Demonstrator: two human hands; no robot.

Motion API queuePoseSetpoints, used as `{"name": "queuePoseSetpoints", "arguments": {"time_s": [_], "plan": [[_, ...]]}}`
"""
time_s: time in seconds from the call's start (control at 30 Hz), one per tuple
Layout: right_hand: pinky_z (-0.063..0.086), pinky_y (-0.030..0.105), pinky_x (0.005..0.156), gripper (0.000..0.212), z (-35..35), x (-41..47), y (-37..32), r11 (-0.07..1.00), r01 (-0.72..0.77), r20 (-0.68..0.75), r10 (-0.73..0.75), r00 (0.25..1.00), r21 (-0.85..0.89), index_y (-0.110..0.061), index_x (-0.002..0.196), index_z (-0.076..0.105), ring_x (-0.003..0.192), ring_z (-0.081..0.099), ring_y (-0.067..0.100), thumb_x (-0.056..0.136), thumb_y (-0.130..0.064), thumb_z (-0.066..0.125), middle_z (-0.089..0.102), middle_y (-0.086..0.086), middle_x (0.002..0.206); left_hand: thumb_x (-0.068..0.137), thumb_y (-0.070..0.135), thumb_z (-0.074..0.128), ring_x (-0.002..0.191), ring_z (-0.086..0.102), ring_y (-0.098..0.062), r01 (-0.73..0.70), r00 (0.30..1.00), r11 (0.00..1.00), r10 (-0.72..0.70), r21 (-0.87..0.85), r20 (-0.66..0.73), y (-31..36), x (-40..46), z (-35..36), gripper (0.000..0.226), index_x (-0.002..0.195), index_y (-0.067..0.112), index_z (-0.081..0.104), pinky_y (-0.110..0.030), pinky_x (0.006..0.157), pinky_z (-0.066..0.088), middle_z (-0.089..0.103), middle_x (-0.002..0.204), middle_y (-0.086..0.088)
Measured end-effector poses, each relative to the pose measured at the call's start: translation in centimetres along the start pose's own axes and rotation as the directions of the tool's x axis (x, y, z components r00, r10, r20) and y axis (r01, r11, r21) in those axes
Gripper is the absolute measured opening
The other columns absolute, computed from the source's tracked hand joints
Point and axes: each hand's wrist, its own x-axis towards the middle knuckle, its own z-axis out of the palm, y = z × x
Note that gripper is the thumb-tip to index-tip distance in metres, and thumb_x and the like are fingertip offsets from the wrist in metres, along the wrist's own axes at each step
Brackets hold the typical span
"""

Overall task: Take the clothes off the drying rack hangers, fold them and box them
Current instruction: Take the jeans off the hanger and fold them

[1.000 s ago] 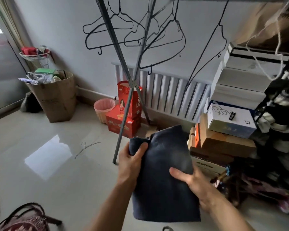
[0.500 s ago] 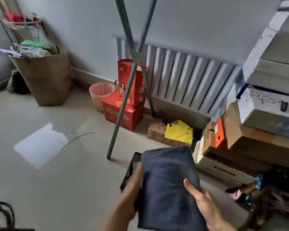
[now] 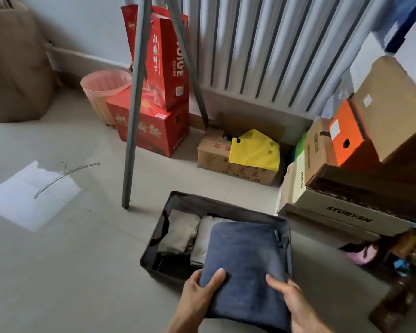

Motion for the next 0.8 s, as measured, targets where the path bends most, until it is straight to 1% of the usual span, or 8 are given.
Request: {"name": "queuePoseSetpoints", "arguments": {"time_s": [0.07,0.17,0.27,0.37,0.43,0.47,0.63,0.8], "plan": [[0.055,0.037,0.067,0.024,-0.2,3.2,0.7,1.000,-0.011,0.015,0.010,1.000,0.008,0.006,0.102,0.067,0.065,0.070,0.029,0.082,0.013,0.057,0.073,0.022,0.083,0.038,0.056,0.083,0.089,0.072,-0.015,0.003,1.000,0.999,-0.003,-0.038,0.003,-1.8,3.0,0.1,0.081,0.104,0.013,0.063,-0.024,0.073,0.056,0.075,0.097,-0.006],[0.055,0.034,0.063,0.027,-0.4,6.6,1.4,1.000,-0.010,0.023,0.010,1.000,-0.001,0.003,0.103,0.067,0.074,0.068,0.032,0.082,0.014,0.055,0.073,0.022,0.087,0.039,0.053,0.084,0.096,0.071,-0.019,0.011,0.999,0.999,-0.009,-0.035,0.048,-3.1,6.1,-0.1,0.087,0.113,0.015,0.058,-0.033,0.084,0.057,0.072,0.106,-0.008],[0.054,0.034,0.065,0.032,-0.3,9.7,2.6,0.999,-0.027,0.001,0.027,1.000,0.016,0.003,0.109,0.065,0.078,0.068,0.033,0.081,0.014,0.056,0.072,0.024,0.093,0.043,0.048,0.083,0.097,0.070,-0.019,0.019,0.995,1.000,-0.018,-0.008,0.099,-4.2,9.3,0.0,0.084,0.117,0.016,0.057,-0.027,0.080,0.056,0.071,0.107,-0.008],[0.054,0.042,0.079,0.036,0.2,12.2,3.3,0.997,-0.042,-0.005,0.043,0.999,0.058,0.000,0.113,0.065,0.085,0.068,0.035,0.082,0.014,0.055,0.071,0.026,0.099,0.057,0.035,0.076,0.096,0.069,-0.017,0.027,0.988,0.999,-0.029,0.020,0.149,-4.8,12.0,0.0,0.070,0.122,0.018,0.054,-0.021,0.074,0.052,0.070,0.108,-0.007],[0.050,0.047,0.092,0.038,0.8,13.8,3.6,0.997,-0.016,0.013,0.015,1.000,0.075,-0.007,0.114,0.065,0.095,0.067,0.037,0.083,0.012,0.055,0.072,0.023,0.102,0.062,0.031,0.074,0.097,0.070,-0.014,0.005,0.987,1.000,-0.009,0.021,0.162,-5.0,13.9,-0.1,0.064,0.122,0.022,0.054,-0.020,0.075,0.052,0.070,0.110,-0.004],[0.050,0.047,0.093,0.037,1.2,14.5,3.5,0.997,0.005,0.023,-0.007,1.000,0.082,-0.009,0.113,0.065,0.096,0.067,0.036,0.084,0.012,0.054,0.072,0.022,0.102,0.063,0.030,0.074,0.098,0.070,-0.011,-0.016,0.987,1.000,0.012,0.024,0.161,-5.0,14.6,-0.3,0.062,0.121,0.024,0.054,-0.020,0.077,0.052,0.070,0.112,-0.002],[0.054,0.039,0.082,0.035,2.4,17.7,3.0,0.991,0.090,0.066,-0.097,0.993,0.097,-0.012,0.109,0.066,0.086,0.072,0.031,0.084,0.010,0.055,0.074,0.016,0.099,0.067,0.025,0.071,0.105,0.067,-0.012,-0.079,0.990,0.997,0.077,0.011,0.122,-5.4,18.1,-0.3,0.065,0.128,0.028,0.049,-0.032,0.095,0.053,0.068,0.118,0.001],[0.052,0.035,0.073,0.039,-1.3,19.9,2.6,0.978,0.206,-0.050,-0.203,0.978,0.043,-0.014,0.106,0.068,0.085,0.070,0.030,0.080,0.013,0.056,0.076,0.011,0.093,0.072,0.014,0.070,0.102,0.068,-0.017,-0.032,0.980,0.999,0.032,-0.004,0.197,-7.1,20.2,4.1,0.057,0.124,0.023,0.050,-0.026,0.082,0.055,0.069,0.115,-0.005]]}}
